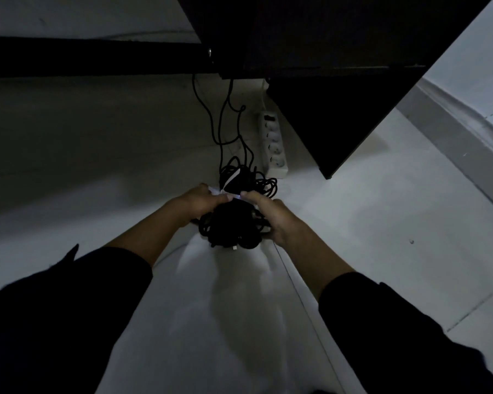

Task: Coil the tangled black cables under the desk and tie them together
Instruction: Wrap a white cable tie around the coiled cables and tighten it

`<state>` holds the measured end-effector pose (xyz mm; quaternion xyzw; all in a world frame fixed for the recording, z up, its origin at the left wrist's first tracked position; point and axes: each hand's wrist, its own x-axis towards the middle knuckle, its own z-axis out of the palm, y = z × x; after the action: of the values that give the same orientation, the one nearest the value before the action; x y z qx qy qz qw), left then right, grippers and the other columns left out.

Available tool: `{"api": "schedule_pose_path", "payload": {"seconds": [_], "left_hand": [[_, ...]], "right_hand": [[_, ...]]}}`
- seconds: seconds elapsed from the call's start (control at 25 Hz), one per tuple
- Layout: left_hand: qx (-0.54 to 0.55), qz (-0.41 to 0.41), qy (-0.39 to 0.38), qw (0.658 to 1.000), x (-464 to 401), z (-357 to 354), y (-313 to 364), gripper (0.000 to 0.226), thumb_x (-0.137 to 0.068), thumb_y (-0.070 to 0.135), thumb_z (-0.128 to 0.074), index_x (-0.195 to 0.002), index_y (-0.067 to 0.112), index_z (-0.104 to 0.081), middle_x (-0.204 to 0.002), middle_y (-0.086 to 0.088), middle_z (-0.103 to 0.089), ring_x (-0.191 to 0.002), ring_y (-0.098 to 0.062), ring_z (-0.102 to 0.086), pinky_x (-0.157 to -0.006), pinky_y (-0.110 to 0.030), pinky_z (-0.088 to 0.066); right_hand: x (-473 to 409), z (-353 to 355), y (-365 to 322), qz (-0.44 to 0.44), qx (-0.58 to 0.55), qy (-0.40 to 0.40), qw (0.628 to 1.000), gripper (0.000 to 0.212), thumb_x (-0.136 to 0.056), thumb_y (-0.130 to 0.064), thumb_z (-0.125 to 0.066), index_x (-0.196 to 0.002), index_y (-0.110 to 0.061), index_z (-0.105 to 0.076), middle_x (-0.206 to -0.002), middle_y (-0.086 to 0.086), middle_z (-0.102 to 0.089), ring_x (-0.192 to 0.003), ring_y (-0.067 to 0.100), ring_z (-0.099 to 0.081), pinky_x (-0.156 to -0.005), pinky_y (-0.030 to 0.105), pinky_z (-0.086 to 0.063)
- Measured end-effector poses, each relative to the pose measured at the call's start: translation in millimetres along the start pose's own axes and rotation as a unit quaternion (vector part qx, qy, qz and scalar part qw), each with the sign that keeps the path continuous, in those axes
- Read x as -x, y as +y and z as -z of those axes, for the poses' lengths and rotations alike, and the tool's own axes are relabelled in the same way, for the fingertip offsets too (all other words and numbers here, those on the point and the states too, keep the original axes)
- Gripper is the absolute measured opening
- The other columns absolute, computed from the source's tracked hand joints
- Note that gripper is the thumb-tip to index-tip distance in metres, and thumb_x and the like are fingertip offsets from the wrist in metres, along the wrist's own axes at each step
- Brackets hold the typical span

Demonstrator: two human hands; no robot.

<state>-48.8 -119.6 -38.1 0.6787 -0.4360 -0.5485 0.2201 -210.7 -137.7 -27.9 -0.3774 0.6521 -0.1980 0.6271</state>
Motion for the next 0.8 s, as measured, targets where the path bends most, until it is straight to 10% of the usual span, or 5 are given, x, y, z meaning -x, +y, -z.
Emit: {"api": "schedule_pose_path", "payload": {"seconds": [0.36,0.56,0.8], "left_hand": [[0.138,-0.027,-0.036,0.989,-5.2,6.0,-22.6,0.043,-0.098,0.039,-0.048,-0.13,0.012,-0.057,-0.125,-0.012,-0.064,-0.111,-0.022,-0.063,-0.102,-0.036,-0.047],[0.139,-0.024,0.029,0.99,8.0,33.2,-20.3,0.041,-0.092,0.04,-0.058,-0.124,0.014,-0.061,-0.114,-0.009,-0.068,-0.1,-0.02,-0.067,-0.082,-0.027,-0.053],[0.135,-0.034,0.095,0.986,29.3,98.6,-5.1,0.029,-0.09,0.039,-0.062,-0.102,0.014,-0.071,-0.099,-0.009,-0.073,-0.084,-0.019,-0.069,-0.074,-0.025,-0.053]], "right_hand": [[0.4,-16.9,2.5,0.044,-0.065,-0.076,0.994,0.025,-0.086,-0.026,-0.07,-0.107,-0.013,-0.068,-0.087,0.002,-0.072,-0.058,0.0,-0.068,-0.047,0.012,-0.049],[-7.7,-45.8,3.5,0.047,-0.091,-0.091,0.991,0.051,-0.078,-0.035,-0.076,-0.125,-0.023,-0.06,-0.107,0.004,-0.073,-0.1,0.02,-0.07,-0.073,0.034,-0.058],[1.5,-93.0,-34.9,0.069,-0.12,-0.127,0.982,0.024,-0.086,-0.029,-0.069,-0.108,-0.019,-0.068,-0.095,0.004,-0.074,-0.084,0.018,-0.07,-0.063,0.028,-0.055]]}}
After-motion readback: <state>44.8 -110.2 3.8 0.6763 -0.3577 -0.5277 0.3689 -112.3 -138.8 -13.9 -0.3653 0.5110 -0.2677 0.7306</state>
